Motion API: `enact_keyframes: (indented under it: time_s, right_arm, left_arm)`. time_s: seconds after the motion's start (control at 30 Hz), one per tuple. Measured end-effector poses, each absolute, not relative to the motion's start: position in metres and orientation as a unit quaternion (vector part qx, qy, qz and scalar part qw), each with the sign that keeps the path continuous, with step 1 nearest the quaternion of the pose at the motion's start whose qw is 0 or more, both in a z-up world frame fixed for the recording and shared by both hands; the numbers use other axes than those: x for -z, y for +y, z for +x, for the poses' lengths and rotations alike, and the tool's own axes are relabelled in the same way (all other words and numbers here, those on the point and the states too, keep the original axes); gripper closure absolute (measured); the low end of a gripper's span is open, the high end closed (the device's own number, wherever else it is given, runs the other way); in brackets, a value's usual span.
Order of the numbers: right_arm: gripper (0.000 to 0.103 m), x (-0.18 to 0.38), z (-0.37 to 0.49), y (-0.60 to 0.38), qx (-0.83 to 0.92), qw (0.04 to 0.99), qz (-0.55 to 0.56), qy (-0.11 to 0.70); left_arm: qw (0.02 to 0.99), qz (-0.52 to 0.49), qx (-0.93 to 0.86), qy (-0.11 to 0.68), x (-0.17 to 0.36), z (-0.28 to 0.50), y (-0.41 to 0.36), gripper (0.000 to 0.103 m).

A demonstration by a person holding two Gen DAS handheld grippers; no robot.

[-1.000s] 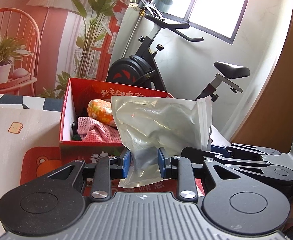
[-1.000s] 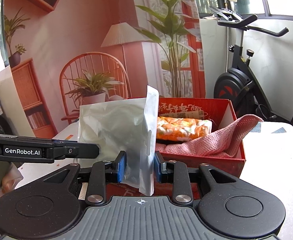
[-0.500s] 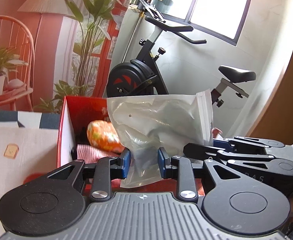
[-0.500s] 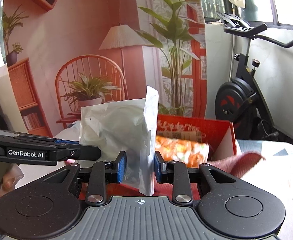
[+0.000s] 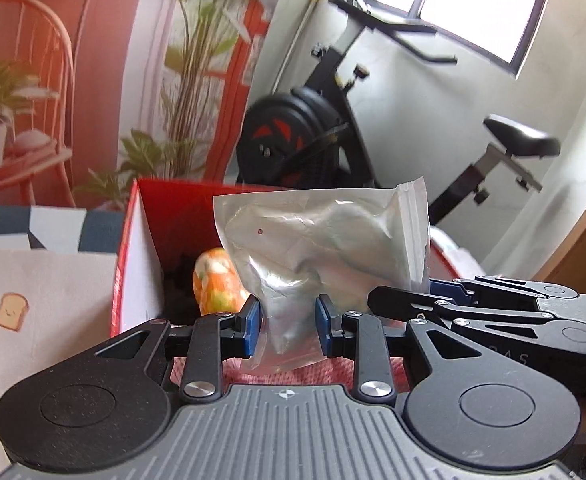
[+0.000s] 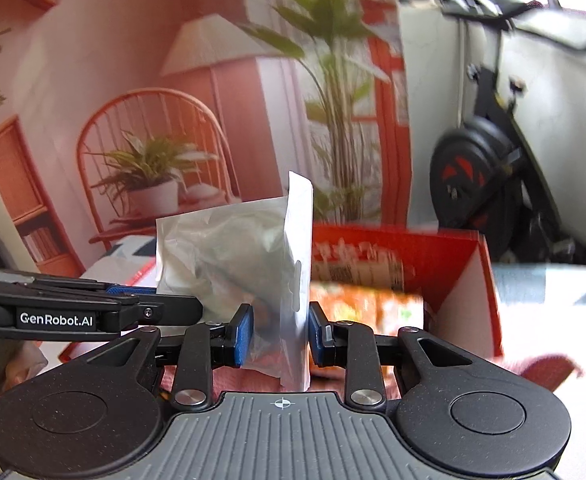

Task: Organize soft objects
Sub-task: 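Lift the foil packet with both tools, lower it into the box, open both, then move both tools down to the cream knit cloth in front of the box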

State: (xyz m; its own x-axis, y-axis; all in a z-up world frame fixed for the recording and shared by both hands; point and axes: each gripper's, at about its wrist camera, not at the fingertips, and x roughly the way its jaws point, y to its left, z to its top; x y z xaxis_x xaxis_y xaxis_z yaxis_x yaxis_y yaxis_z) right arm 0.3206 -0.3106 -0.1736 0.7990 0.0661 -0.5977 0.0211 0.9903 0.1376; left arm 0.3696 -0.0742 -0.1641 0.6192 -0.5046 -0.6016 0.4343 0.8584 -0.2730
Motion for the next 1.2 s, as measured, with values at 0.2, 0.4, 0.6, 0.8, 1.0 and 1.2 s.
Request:
enact_keyframes:
  time_s: [0.2,0.4,0.6,0.8,1.0,1.2]
  right_arm:
    - [0.076,0.195,0.318,-0.322,0.014,0.923,0.110,0.369]
    - [0.070,0.193,0.306,-0.316,0.045,0.920,0.095,0.378]
    - [0.058,0.181,0.280,-0.301,0.061,0.933,0.022,0.354]
    - [0.055,0.175,0.250,-0.288,0.065,0.940,-0.007,0.335]
    - [0.042,0.171,0.212,-0.278,0.058,0.952,-0.025,0.300]
    - [0.032,0.175,0.180,-0.274,0.056,0.957,-0.014,0.284]
  left_arm:
    - [0.883,-0.031,0.274,0.380,0.178,0.370,-0.084,0.072]
    - [0.888,-0.011,0.265,0.377,0.171,0.361,-0.084,0.058]
    - [0.902,-0.006,0.248,0.354,0.152,0.341,-0.076,0.038]
    - [0.915,0.018,0.240,0.324,0.142,0.312,-0.067,0.035]
    - [0.931,0.030,0.221,0.289,0.138,0.282,-0.049,0.027]
    - [0.938,0.011,0.208,0.278,0.138,0.256,-0.028,0.025]
